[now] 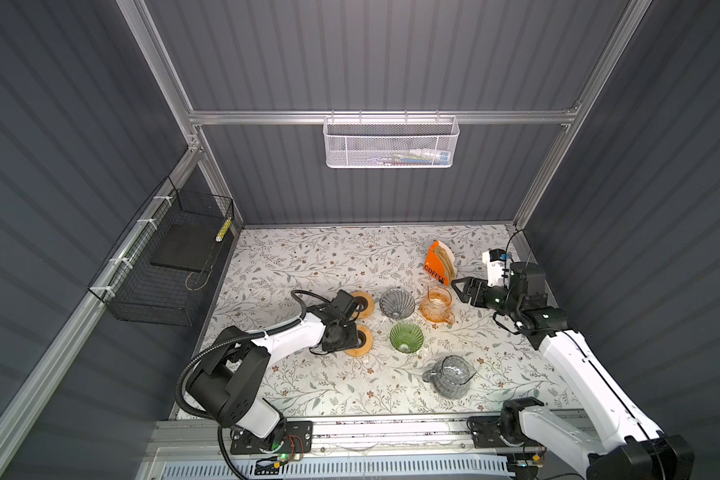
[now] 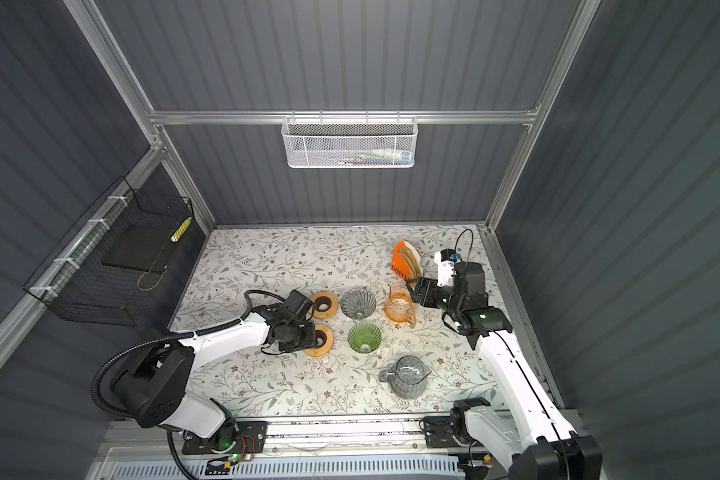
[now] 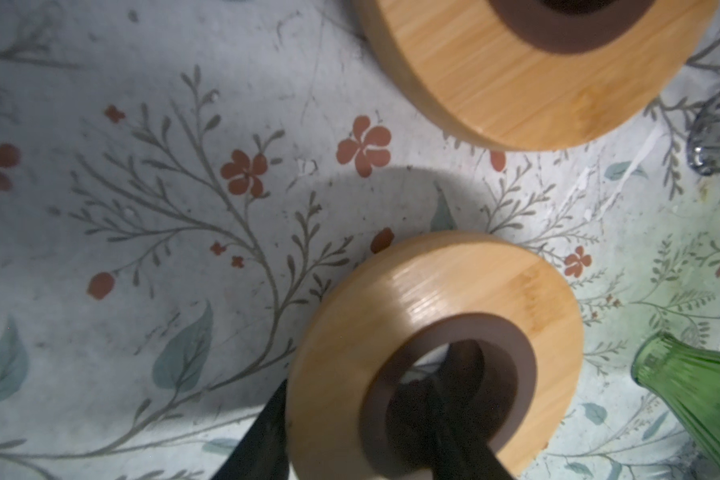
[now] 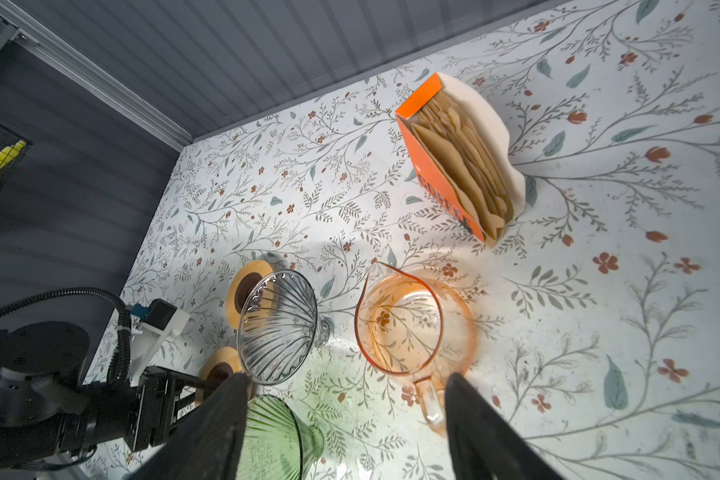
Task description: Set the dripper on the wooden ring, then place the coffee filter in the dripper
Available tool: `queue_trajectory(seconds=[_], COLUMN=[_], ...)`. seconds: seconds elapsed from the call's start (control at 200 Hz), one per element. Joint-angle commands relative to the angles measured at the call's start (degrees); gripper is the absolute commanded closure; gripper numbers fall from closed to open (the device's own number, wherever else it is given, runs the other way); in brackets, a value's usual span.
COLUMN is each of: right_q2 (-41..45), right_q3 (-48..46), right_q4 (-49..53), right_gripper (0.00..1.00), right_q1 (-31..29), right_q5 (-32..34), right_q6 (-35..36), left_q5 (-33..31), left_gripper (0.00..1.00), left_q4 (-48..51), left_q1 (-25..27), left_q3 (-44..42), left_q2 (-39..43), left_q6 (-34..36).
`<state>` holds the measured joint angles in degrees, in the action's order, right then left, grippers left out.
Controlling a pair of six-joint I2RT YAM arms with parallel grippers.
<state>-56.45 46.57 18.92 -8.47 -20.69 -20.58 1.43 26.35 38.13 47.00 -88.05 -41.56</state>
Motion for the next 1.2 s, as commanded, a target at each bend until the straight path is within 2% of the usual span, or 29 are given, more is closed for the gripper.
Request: queue_trajectory(seconds=[0.0, 0.26, 0.565, 0.876, 1.196], right_q2=[2.3, 7.2, 9.9, 12.8, 11.8], right_q3=[-0.5, -0.6, 0.7, 3.0, 5.1], right_q4=[3.8, 11.0, 17.0, 23.2, 23.6], right_gripper=[0.25, 0.26, 0.27, 0.27, 0.26], right_q1=[-1.5, -5.5, -8.3, -9.1, -9.2], right_q5=[0.9, 4.9, 6.8, 6.2, 6.4], right_q6=[-0.3, -0.8, -0.6, 0.0, 0.5], left_q5=[-0.5, -1.0, -1.2, 1.4, 5.3], left_gripper=[0.53, 0.71, 0.83, 0.93, 0.96], left_q4=[1.6, 2.0, 3.0, 7.2, 14.3], left_q1=[-0.3, -0.3, -0.3, -0.3, 0.2], left_q3=[1.2, 1.6, 2.3, 6.8, 14.4], left_q2=[-0.4, -0.6, 1.2, 5.3, 8.6], left_q6=[1.1, 2.4, 3.8, 6.9, 11.6])
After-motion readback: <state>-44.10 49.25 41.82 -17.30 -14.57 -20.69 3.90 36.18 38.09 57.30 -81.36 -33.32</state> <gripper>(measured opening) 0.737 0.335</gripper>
